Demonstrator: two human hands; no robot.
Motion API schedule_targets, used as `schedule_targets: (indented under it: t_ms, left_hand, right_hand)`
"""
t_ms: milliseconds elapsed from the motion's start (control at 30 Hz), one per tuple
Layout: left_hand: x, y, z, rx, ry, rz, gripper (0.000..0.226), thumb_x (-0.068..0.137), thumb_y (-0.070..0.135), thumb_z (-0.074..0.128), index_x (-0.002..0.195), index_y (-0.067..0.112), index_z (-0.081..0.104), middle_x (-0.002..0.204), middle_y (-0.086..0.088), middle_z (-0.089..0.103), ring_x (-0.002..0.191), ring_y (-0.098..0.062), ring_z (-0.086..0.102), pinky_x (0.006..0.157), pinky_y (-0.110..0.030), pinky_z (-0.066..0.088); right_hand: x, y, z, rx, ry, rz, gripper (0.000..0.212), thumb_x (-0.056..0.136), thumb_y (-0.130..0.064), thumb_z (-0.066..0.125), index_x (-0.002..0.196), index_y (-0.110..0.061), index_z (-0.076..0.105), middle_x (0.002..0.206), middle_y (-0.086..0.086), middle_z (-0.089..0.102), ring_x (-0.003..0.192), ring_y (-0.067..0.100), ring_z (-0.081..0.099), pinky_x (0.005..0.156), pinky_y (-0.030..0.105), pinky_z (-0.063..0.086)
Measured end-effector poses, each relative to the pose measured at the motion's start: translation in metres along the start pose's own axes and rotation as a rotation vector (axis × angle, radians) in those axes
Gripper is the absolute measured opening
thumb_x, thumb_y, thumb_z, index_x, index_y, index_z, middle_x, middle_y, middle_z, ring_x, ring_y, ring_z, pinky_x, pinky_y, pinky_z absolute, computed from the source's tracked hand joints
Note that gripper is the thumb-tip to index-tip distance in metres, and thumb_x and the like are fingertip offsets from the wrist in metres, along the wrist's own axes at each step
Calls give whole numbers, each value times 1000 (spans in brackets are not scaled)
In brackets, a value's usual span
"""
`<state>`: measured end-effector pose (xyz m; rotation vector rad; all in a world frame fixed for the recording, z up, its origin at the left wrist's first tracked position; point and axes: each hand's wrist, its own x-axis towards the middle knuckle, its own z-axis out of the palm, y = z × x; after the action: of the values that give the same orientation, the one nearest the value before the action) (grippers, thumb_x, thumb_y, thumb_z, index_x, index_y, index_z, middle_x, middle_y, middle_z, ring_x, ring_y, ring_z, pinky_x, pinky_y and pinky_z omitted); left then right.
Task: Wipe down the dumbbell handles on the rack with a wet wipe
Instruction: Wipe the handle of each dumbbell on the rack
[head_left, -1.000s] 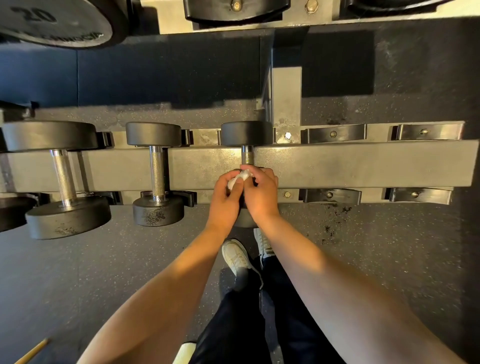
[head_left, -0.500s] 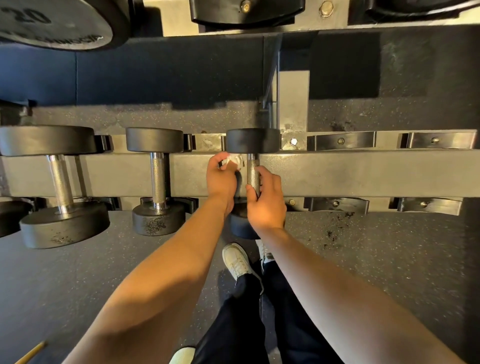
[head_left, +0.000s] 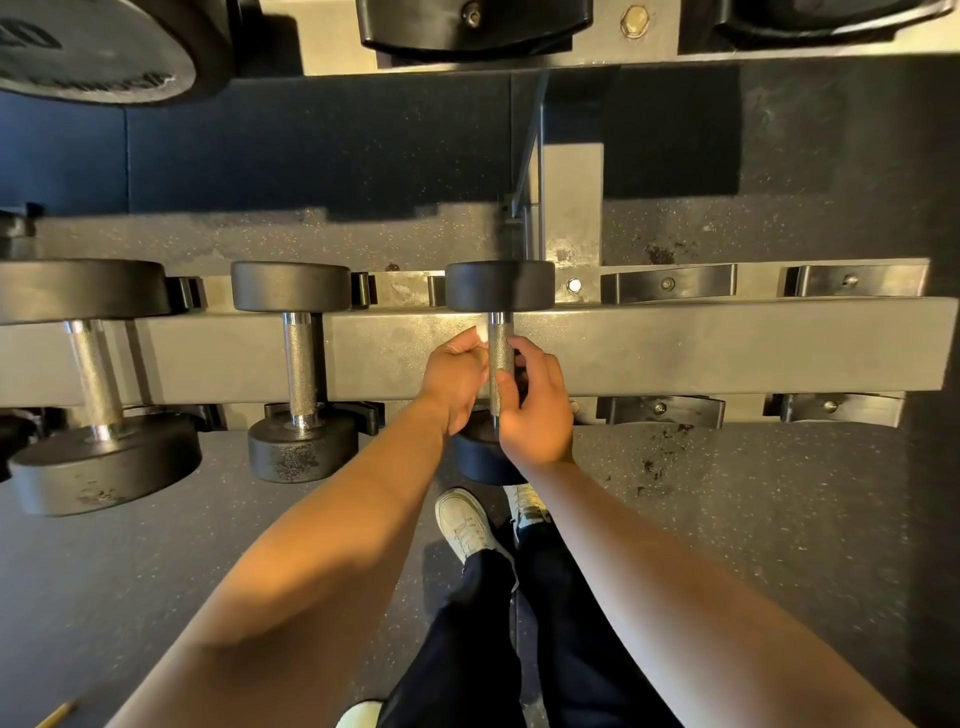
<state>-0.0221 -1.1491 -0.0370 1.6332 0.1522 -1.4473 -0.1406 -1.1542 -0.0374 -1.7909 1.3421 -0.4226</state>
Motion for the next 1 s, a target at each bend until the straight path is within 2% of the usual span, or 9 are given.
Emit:
schedule_targets:
  t_ms: [100,200,300,367,500,600,700,867,1000]
  left_hand:
    - [2,-9,-5,187,12,-3,41,102,-4,45,98,19,78,103,-16,75,104,-33,70,96,-41,57]
    - [3,-18,-12,335,-5,-3,42,98,-6,45,95,19,79,106,-20,74,110,-39,67,97,-49,56]
    - [1,-16,-16,431,-7,30,41,96,-7,45,90,17,78,102,-20,74,103,-37,70,93,-44,58]
    - [0,-17,-19,512,-32,34,35,95,-6,47,96,11,77,100,-19,74,95,-32,71,91,-40,59]
    - [-10,-25,-24,677,-43,45,30,94,-2,48,97,9,76,97,-16,75,96,-31,71,92,-45,57]
    - [-16,-22,-22,713,-25,64,30,95,-2,46,101,5,74,98,-15,75,91,-26,68,87,-37,55]
    - [-22,-19,-18,778,2,72,29,98,2,45,103,7,73,100,-11,72,90,-21,64,73,-26,50]
    - [-38,-23,-17,922,78,106,24,95,-1,43,80,10,58,77,-5,61,77,-25,56,58,-28,38]
    - [-52,-27,-23,925,106,135,26,93,-2,45,85,16,62,83,-5,63,78,-22,55,66,-26,38]
  right_hand:
    - [6,7,-4,1,48,51,35,103,-14,47,137,-20,56,122,2,59,102,15,62,84,26,51]
    - [18,25,-14,-75,59,129,42,97,0,49,135,-17,58,123,5,58,110,21,62,96,27,49]
    - [18,28,-10,-121,29,95,43,95,3,50,132,-16,60,120,5,60,109,20,61,95,21,44]
    - [16,25,-4,-94,19,91,40,96,3,50,130,-15,62,118,6,62,106,20,62,93,23,47]
    - [15,20,4,-38,-7,102,35,97,1,50,124,-14,66,109,7,67,98,21,64,84,26,49]
    - [10,14,8,-21,-18,95,29,97,-2,52,120,-13,68,107,7,68,96,21,64,82,29,52]
    - [8,9,11,-29,-4,124,26,99,-7,52,118,-13,68,105,7,70,94,22,66,80,31,53]
    - [2,-2,12,-4,-43,233,26,101,-10,49,118,-15,68,107,6,71,96,24,65,76,25,44]
    - [-5,-8,9,21,-55,324,29,101,-9,46,119,-17,67,104,4,72,92,22,64,74,26,44]
